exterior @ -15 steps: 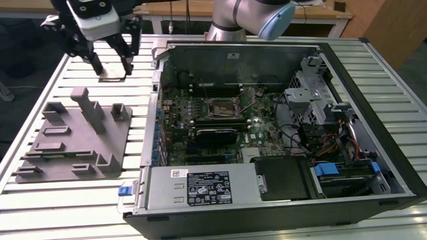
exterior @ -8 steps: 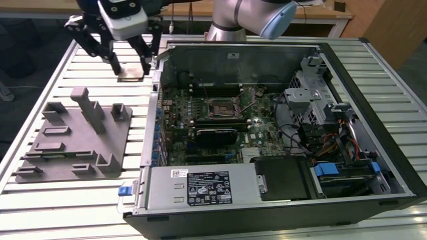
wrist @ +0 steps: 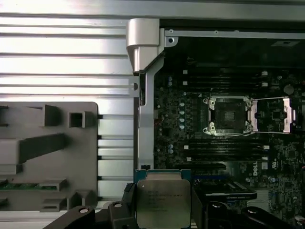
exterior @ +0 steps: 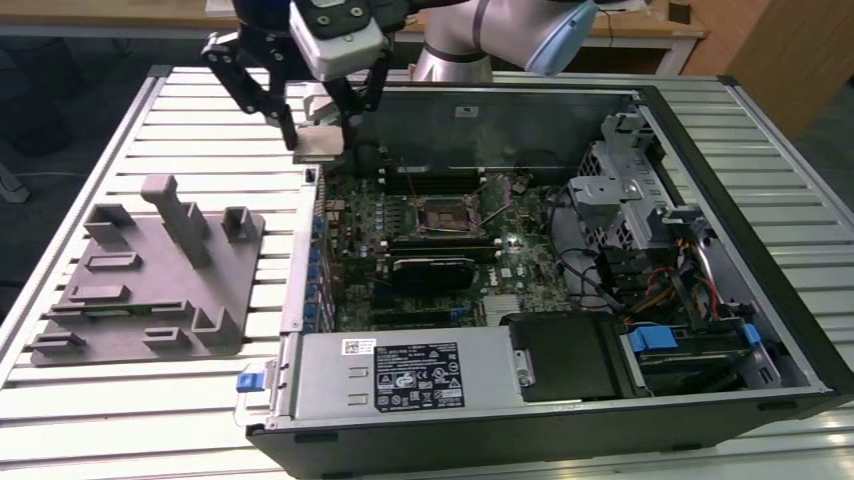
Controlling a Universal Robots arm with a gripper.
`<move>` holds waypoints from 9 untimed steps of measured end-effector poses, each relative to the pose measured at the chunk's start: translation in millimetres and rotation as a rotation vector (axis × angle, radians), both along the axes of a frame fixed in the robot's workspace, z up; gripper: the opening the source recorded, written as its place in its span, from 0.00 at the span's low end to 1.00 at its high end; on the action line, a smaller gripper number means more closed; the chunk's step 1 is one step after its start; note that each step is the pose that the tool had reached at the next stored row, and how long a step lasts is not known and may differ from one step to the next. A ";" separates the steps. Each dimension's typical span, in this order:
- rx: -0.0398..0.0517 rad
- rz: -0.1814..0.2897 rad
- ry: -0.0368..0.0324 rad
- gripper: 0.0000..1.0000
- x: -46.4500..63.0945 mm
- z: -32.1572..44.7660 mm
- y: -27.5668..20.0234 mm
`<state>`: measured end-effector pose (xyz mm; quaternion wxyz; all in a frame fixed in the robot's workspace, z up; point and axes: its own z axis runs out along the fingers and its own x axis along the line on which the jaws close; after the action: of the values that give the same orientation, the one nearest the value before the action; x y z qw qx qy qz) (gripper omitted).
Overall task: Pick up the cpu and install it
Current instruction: 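Pick up the cpu and move it towards the insertion slot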
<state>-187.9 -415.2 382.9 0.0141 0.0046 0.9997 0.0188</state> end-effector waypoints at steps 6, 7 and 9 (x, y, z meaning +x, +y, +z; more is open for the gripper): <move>0.0000 0.000 0.0005 0.55 28.8 0.0 0.0; 0.0000 0.000 0.0006 0.55 33.2 0.0 0.0; 0.0000 0.000 0.0007 0.55 42.3 0.0 0.0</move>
<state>-145.7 -415.2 382.9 0.0137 0.0045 0.9997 0.0188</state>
